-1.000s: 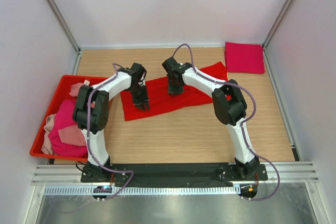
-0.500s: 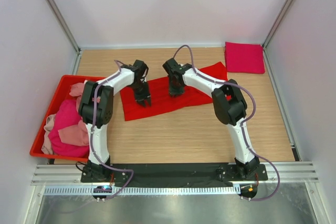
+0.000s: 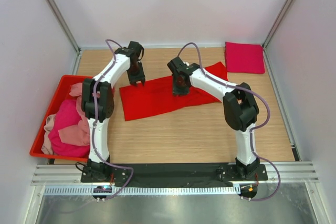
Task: Fold and stack the t-shirts
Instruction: Fold the tshirt
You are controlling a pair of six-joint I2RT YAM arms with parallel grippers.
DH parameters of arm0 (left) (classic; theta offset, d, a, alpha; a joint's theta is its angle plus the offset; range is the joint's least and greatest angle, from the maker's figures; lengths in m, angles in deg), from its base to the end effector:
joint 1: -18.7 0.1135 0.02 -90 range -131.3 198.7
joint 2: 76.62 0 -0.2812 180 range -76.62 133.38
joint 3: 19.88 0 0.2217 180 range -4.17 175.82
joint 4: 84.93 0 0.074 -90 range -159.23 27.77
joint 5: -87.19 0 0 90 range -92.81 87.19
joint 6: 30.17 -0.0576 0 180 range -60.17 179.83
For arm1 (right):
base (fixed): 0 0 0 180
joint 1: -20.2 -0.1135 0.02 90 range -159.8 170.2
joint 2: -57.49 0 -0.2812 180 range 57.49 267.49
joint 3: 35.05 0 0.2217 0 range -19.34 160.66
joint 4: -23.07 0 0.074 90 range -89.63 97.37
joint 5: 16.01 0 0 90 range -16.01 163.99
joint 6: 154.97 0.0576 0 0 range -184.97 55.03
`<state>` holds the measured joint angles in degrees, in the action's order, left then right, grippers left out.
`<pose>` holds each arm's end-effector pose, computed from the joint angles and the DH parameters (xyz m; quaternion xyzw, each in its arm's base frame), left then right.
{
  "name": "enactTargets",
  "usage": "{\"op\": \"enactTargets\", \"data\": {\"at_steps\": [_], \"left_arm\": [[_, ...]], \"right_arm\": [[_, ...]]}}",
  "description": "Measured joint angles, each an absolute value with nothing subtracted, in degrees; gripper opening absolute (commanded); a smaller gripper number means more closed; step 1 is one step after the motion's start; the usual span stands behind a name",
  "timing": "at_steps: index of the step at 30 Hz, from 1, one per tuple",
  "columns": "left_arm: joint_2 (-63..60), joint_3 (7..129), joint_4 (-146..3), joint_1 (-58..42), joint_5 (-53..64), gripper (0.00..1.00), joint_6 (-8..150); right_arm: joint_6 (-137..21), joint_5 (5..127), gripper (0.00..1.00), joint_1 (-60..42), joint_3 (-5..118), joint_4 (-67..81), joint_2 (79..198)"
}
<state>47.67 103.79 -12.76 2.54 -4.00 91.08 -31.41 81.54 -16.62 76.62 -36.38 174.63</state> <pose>0.4220 -0.1210 0.2177 -0.1314 0.9799 -0.0507 0.1411 0.3444 0.2484 0.2239 -0.0134 0.9740 0.0723 0.2141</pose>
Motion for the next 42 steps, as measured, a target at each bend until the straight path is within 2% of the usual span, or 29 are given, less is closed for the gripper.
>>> {"op": "enactTargets", "data": {"at_steps": [4, 11, 19, 28, 31, 34, 37, 42], "left_arm": [[43.3, 100.86, -12.67, 2.54, -5.31, 0.39, 90.71], [31.82, 84.14, -13.24, 1.82, -4.88, 0.38, 90.64], [29.57, 69.76, -15.08, 0.2, -2.25, 0.38, 91.01], [28.39, 65.8, -16.26, -0.04, -2.14, 0.38, 91.08], [26.62, 66.0, -16.19, -0.04, -2.12, 0.38, 91.08], [25.13, 67.64, -15.8, -0.04, -1.9, 0.38, 91.08], [25.24, 70.5, -15.82, -0.04, -1.57, 0.38, 91.12], [29.2, 73.12, -16.41, 0.29, -0.96, 0.36, 91.25]], "right_arm": [[-31.68, 81.82, 0.31, -16.62, 75.9, -36.29, 174.93], [-33.23, 83.61, 0.33, -16.53, 79.83, -35.72, 179.77], [-35.54, 84.44, 0.34, -15.28, 86.56, -35.44, 187.15], [-38.1, 86.59, 0.48, -11.48, 98.7, -39.42, 190.1], [-38.19, 87.26, 0.49, -10.1, 93.8, -40.45, 185.32], [-38.19, 87.46, 0.48, -8.55, 82.61, -40.38, 176.81], [-38.3, 86.74, 0.44, -6.54, 71.99, -39.72, 168.64], [-38.32, 83.57, 0.34, -3.09, 63.57, -35.99, 164.9]]}}
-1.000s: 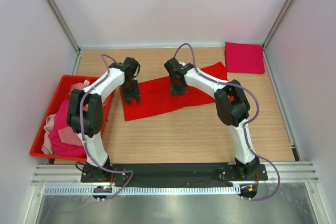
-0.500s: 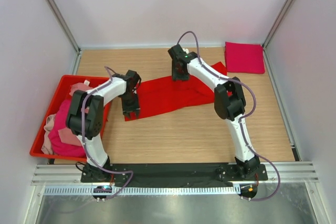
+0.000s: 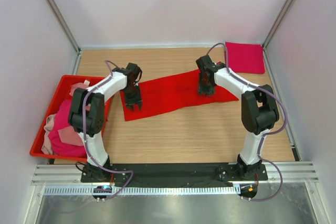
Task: Fold and stack the t-shirts
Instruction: Fold the tshirt
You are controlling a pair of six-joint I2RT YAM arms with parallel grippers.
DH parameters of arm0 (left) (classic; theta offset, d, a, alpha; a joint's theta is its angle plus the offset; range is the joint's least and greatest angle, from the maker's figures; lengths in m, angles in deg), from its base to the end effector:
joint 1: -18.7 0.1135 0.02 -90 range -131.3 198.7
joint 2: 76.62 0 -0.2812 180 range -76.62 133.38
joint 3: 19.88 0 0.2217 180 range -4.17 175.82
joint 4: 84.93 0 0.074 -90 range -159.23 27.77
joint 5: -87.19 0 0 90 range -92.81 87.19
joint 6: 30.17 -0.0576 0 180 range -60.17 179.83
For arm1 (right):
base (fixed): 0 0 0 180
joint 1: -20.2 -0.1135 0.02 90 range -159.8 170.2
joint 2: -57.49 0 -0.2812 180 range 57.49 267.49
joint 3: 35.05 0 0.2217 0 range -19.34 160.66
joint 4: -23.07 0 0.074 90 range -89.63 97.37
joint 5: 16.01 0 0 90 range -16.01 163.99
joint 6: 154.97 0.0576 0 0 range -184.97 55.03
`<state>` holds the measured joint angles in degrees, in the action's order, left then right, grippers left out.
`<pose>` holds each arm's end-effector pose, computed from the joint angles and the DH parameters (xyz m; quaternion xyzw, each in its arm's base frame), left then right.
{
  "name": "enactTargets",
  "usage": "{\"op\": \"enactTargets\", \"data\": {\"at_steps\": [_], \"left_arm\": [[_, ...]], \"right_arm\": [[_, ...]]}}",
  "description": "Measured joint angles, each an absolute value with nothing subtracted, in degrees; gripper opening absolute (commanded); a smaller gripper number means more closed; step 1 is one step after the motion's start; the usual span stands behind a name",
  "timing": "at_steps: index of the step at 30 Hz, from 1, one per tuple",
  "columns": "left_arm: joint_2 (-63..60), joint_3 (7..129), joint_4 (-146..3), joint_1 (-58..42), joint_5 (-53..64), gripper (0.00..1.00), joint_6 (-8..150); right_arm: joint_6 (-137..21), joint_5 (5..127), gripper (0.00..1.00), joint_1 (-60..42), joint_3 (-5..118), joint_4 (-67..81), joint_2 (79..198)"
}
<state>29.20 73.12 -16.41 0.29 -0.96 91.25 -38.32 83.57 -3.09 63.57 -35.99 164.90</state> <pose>0.3150 -0.1068 0.2048 -0.1117 0.9907 -0.0464 0.0617 0.3460 0.1385 0.2268 0.0447 0.9771 0.0065 0.2081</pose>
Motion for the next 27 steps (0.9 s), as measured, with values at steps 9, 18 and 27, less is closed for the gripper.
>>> {"op": "enactTargets", "data": {"at_steps": [9, 18, 27], "left_arm": [[34.31, 70.37, -16.74, 3.07, -0.59, 0.37, 92.28], [31.01, 65.63, -17.75, 3.59, -0.37, 0.37, 92.5], [26.71, 60.93, -16.22, 3.7, 0.39, 0.39, 91.84]], "right_arm": [[-38.19, 82.06, 0.32, -0.55, 55.92, -32.07, 164.99], [-36.46, 84.75, 0.34, 3.1, 47.48, -34.83, 160.57], [-34.76, 84.53, 0.41, 6.03, 46.89, -39.44, 147.72]]}}
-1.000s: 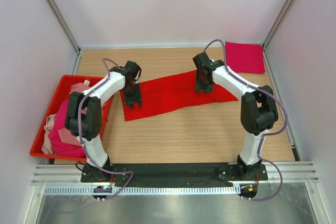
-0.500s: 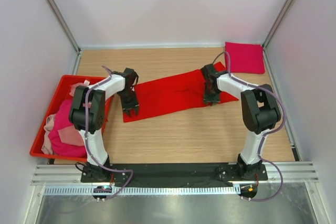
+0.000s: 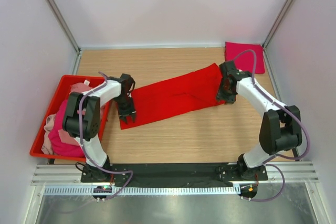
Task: Fold and stack the t-shirts
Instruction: Fold the tshirt
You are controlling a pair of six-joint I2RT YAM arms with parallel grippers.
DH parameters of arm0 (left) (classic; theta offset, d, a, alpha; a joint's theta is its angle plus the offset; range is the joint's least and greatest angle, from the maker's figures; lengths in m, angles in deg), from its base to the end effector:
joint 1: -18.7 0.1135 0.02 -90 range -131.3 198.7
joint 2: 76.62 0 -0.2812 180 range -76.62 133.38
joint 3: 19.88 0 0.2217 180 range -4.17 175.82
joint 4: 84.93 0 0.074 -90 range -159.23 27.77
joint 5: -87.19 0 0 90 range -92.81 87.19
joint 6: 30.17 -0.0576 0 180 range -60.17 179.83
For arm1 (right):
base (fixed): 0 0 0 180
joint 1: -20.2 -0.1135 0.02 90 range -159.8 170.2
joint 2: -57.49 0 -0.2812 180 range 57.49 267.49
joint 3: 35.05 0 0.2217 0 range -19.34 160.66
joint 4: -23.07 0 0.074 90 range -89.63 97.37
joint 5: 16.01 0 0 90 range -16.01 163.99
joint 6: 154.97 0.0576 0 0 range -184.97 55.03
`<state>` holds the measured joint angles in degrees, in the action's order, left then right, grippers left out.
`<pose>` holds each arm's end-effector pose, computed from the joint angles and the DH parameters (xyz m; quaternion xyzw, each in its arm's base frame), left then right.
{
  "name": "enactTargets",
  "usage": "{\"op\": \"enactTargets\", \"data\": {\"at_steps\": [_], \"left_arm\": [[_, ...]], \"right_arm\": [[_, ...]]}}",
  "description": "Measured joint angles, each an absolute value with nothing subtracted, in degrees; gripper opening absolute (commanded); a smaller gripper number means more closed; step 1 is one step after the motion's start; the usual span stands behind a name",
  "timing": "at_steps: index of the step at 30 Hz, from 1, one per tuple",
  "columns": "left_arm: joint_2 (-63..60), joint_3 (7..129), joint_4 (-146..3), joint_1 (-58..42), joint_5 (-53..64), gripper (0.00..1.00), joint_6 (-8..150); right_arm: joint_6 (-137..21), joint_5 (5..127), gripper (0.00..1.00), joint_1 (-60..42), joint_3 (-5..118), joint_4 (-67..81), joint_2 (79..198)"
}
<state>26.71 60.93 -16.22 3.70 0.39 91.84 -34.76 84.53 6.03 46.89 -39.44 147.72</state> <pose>0.2762 -0.0773 0.1707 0.1481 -0.9885 0.0213 0.0210 0.2774 0.0592 0.2394 0.1522 0.9701 -0.0211 0.1880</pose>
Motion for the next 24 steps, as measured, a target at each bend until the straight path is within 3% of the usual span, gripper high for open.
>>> {"op": "enactTargets", "data": {"at_steps": [10, 17, 24], "left_arm": [[24.26, 64.38, -15.71, 2.43, 3.71, 0.4, 90.64], [24.17, 64.38, -15.69, 2.15, 4.33, 0.4, 90.57], [24.13, 64.69, -15.6, 2.15, 4.87, 0.4, 90.6]], "right_arm": [[-34.43, 82.7, 0.32, 16.93, 52.36, -35.66, 153.36], [-34.71, 82.35, 0.33, 19.23, 53.74, -32.71, 163.2], [-34.41, 85.73, 0.36, 23.93, 52.69, -34.78, 165.01]]}}
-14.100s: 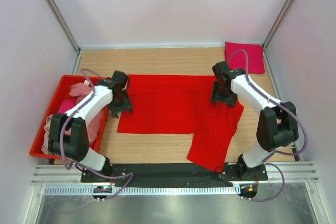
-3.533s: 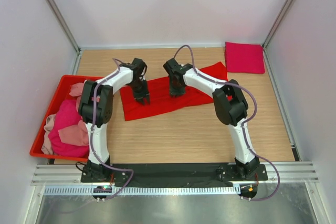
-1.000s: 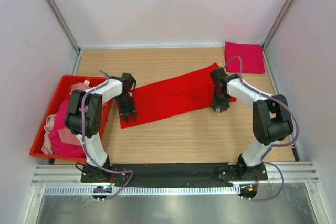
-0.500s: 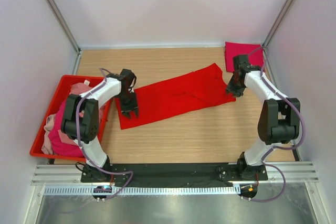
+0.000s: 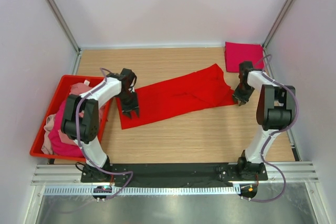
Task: Fold and stack the t-shirts
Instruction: Fold the tshirt
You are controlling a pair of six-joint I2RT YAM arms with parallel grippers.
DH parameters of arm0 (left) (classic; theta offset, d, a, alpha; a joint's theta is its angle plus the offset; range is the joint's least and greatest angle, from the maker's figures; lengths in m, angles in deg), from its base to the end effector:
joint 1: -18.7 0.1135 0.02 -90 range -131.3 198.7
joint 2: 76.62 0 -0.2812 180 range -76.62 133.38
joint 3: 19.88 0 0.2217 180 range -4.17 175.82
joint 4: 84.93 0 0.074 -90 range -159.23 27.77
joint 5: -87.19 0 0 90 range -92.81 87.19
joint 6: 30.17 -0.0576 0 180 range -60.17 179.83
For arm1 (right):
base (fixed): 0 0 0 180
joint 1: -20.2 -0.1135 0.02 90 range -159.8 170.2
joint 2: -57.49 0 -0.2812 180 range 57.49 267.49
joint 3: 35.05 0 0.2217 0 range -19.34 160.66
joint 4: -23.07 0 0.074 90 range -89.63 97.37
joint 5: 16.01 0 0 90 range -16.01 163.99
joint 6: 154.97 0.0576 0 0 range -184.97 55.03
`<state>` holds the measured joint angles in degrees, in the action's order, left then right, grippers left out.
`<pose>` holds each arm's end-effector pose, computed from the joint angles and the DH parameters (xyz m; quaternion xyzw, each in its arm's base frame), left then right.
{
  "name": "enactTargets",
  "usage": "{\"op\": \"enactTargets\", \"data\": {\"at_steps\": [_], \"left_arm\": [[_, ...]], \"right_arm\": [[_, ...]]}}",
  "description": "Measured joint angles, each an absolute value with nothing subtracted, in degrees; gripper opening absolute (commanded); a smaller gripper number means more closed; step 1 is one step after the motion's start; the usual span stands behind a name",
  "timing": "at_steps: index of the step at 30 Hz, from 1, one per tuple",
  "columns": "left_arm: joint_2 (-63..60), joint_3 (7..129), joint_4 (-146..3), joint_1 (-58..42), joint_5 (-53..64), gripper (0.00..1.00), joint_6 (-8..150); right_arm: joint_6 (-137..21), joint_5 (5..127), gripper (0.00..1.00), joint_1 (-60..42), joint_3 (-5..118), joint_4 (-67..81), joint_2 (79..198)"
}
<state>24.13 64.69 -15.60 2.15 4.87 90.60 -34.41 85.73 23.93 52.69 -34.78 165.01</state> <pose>0.2812 -0.0916 0.1973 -0.1208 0.9896 -0.0770 0.0089 0.3397 -0.0339 0.1793 0.3021 0.9418 -0.0740 0.1278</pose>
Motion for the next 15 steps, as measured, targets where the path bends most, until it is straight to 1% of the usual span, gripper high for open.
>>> {"op": "enactTargets", "data": {"at_steps": [6, 9, 10, 13, 15], "left_arm": [[24.13, 66.61, -15.58, 2.15, 5.27, 0.4, 90.36], [24.13, 66.83, -15.6, 2.15, 5.51, 0.4, 90.36], [24.13, 66.83, -15.6, 2.15, 5.73, 0.4, 90.33], [24.15, 66.83, -15.62, 2.15, 6.16, 0.4, 90.29], [24.15, 66.83, -15.6, 2.15, 6.38, 0.4, 90.2]], "right_arm": [[-34.91, 86.98, 0.42, 26.35, 48.05, -35.96, 161.03], [-35.92, 86.43, 0.47, 26.31, 47.42, -37.21, 158.17], [-36.29, 85.97, 0.5, 26.31, 47.53, -37.43, 157.01], [-37.05, 82.76, 0.54, 26.27, 49.01, -37.65, 153.71], [-37.2, 79.7, 0.54, 26.27, 50.76, -36.95, 152.71]]}}
